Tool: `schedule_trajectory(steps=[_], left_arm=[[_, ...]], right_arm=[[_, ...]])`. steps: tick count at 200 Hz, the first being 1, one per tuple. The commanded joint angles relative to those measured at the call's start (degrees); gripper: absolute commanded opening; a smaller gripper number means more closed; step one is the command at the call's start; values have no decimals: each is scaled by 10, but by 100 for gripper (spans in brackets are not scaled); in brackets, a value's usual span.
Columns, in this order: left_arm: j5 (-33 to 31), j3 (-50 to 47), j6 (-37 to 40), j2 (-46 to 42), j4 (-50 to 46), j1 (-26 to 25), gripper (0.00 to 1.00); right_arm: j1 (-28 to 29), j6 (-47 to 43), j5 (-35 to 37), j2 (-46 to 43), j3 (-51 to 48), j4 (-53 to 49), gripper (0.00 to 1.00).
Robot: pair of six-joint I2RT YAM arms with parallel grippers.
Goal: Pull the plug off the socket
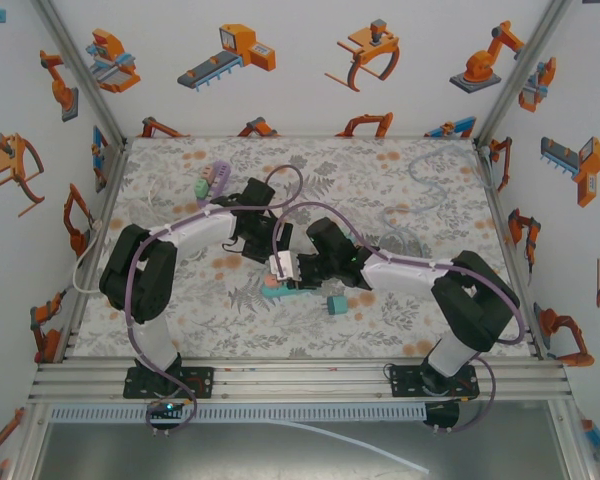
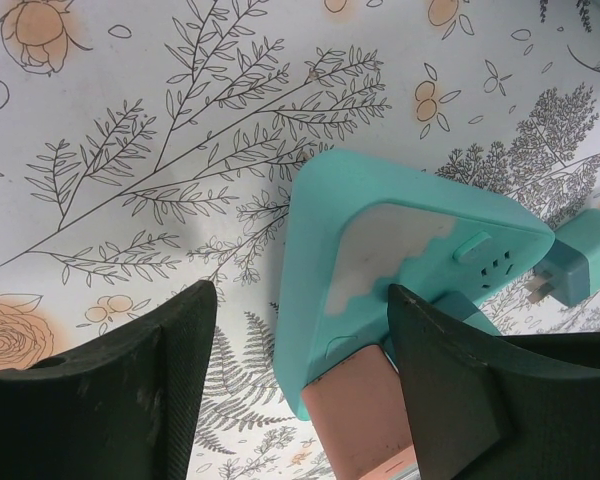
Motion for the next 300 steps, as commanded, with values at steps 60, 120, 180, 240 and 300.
schedule_trajectory(steps=[60, 120, 180, 240, 300], left_arm=[[-146, -9, 17, 38, -40, 2, 63], [-140, -9, 17, 41, -38, 5, 62], [-147, -11, 20, 41, -37, 6, 62], [66, -39, 41, 24, 49, -3, 70], [-24, 12, 46, 81, -49, 6, 65]], right_arm=[[2, -7, -23, -53, 16, -19, 20], [16, -43, -1, -69, 18, -57, 19], [17, -40, -1, -86, 6, -53, 19], [15, -59, -20, -44, -1, -16, 19], [-1, -106, -45, 8, 46, -39, 18]])
